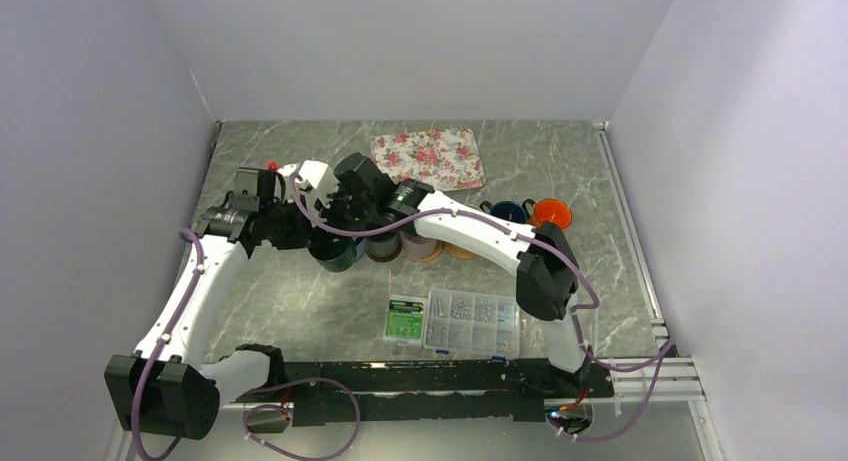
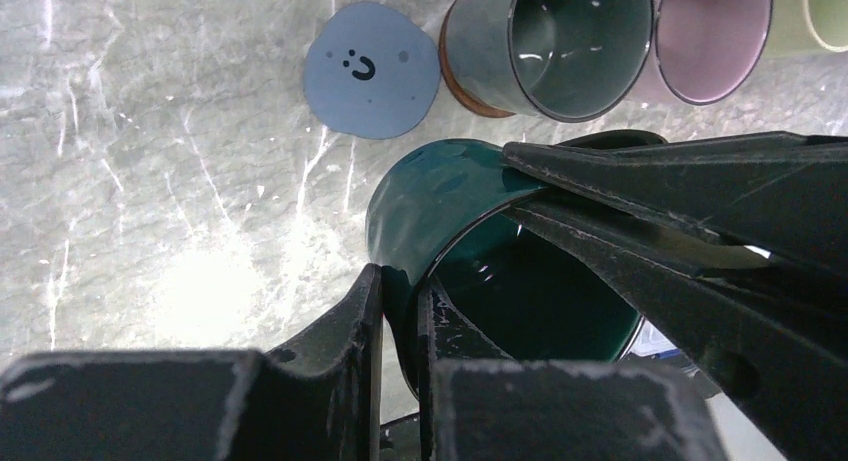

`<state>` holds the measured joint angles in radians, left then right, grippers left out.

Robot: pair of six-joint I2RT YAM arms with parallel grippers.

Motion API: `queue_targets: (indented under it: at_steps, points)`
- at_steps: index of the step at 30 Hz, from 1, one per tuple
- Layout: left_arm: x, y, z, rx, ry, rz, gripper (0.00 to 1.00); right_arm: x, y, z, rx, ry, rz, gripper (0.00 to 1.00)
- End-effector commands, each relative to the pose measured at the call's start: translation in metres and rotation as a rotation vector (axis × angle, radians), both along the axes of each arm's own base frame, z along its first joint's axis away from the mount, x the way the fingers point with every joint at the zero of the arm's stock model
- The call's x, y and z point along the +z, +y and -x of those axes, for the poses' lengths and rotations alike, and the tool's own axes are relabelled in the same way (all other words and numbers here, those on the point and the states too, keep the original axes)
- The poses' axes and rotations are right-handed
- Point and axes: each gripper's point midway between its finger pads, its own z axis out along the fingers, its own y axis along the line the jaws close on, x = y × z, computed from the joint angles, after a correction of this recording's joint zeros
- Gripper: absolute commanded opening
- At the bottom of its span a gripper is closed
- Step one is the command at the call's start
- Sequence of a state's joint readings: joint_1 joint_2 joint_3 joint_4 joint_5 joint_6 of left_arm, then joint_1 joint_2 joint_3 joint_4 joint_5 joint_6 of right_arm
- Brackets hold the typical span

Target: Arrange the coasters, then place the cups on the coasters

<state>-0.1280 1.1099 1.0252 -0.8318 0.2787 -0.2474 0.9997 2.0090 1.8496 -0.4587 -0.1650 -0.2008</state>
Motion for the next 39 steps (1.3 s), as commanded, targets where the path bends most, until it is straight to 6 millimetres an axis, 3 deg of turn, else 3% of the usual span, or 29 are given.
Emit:
queue_targets:
  at_steps: [1,7,13,18,23,31,39]
  points:
    - [0.015,0.011,-0.003,0.090,-0.025,-0.015,0.03,0.071,0.006,-0.009,-0.026,-0.118,-0.181,0.00]
    - [0.019,0.010,-0.010,0.120,-0.046,0.007,0.03,0.063,-0.009,-0.008,-0.061,-0.121,-0.152,0.22]
    - [0.020,0.012,-0.015,0.133,-0.061,-0.003,0.03,0.075,-0.029,-0.005,-0.103,-0.163,-0.171,0.41]
    - [0.016,0.020,-0.020,0.174,-0.067,-0.035,0.03,0.086,-0.046,-0.004,-0.159,-0.176,-0.184,0.50]
    - [0.009,0.025,-0.027,0.230,-0.062,-0.040,0.03,0.106,-0.078,-0.007,-0.295,-0.204,-0.214,0.57]
    - [-0.001,0.019,-0.042,0.261,-0.075,0.006,0.03,0.119,-0.154,-0.001,-0.490,-0.090,-0.256,0.61]
    - [-0.017,0.013,-0.059,0.248,-0.044,0.016,0.03,0.106,-0.271,-0.019,-0.756,-0.028,-0.298,0.66]
